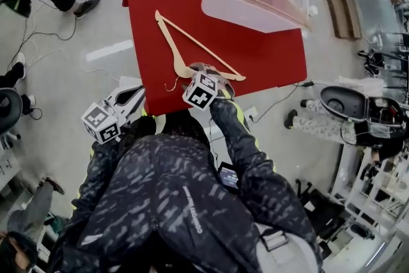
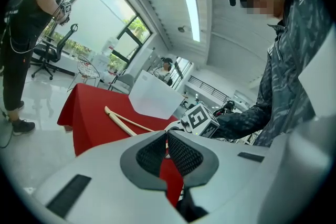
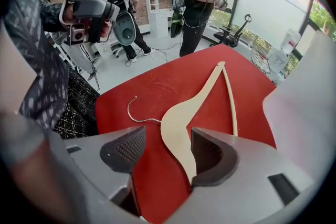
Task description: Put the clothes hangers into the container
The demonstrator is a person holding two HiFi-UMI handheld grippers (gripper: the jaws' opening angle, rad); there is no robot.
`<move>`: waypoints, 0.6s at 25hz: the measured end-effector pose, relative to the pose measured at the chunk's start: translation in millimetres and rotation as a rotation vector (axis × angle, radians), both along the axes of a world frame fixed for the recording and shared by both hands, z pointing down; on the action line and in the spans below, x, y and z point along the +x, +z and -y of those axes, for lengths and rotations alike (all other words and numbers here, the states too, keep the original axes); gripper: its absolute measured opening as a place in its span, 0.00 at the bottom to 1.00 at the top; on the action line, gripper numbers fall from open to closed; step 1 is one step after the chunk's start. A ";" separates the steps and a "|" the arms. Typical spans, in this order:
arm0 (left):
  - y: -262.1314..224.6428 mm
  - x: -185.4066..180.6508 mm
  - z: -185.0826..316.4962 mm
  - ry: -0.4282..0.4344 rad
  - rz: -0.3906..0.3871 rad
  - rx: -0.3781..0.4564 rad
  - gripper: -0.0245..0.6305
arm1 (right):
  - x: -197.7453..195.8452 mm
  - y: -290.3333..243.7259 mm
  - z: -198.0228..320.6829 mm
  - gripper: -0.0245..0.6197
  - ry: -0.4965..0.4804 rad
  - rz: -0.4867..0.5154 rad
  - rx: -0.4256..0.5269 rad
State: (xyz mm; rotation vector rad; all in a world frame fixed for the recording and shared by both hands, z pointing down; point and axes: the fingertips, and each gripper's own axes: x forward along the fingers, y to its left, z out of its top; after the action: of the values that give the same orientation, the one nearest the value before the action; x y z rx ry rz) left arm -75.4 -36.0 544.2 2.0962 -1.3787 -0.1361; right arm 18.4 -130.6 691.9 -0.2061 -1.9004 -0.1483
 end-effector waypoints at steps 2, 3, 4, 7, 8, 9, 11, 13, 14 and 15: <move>4.7 -0.6 0.8 -0.011 -0.002 -0.004 0.06 | -2.4 6.3 2.0 0.44 -0.008 -0.005 -0.012; 6.3 0.1 0.8 -0.015 -0.004 -0.007 0.06 | -2.9 8.6 2.4 0.44 -0.010 -0.006 -0.020; 7.0 1.2 1.0 -0.018 -0.006 -0.010 0.06 | -3.2 10.5 2.9 0.44 -0.011 -0.008 -0.027; 6.7 2.5 1.7 -0.025 -0.007 -0.016 0.06 | -4.7 15.9 5.3 0.44 -0.028 -0.022 -0.035; 6.9 1.8 1.3 -0.030 -0.006 -0.016 0.06 | -5.1 17.9 5.7 0.44 -0.039 -0.031 -0.037; 7.0 1.0 0.9 -0.037 -0.006 -0.017 0.06 | -4.9 20.1 5.8 0.44 -0.049 -0.040 -0.040; 7.1 -0.2 0.9 -0.053 -0.012 -0.023 0.06 | -3.7 25.0 6.0 0.44 -0.069 -0.061 -0.044; 8.9 -1.6 1.0 -0.061 -0.018 -0.028 0.06 | -3.5 29.9 6.5 0.44 -0.088 -0.078 -0.043; 9.6 -2.3 1.2 -0.063 -0.022 -0.028 0.06 | -3.8 31.9 6.8 0.44 -0.096 -0.085 -0.042; 9.9 -2.9 1.4 -0.065 -0.025 -0.026 0.06 | -4.3 33.1 7.0 0.44 -0.101 -0.090 -0.044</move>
State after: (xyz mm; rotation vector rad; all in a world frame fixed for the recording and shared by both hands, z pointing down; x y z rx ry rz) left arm -78.3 -37.4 554.0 2.0228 -1.4264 -0.1693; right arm 14.1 -137.5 725.0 -0.3337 -1.8058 -0.1627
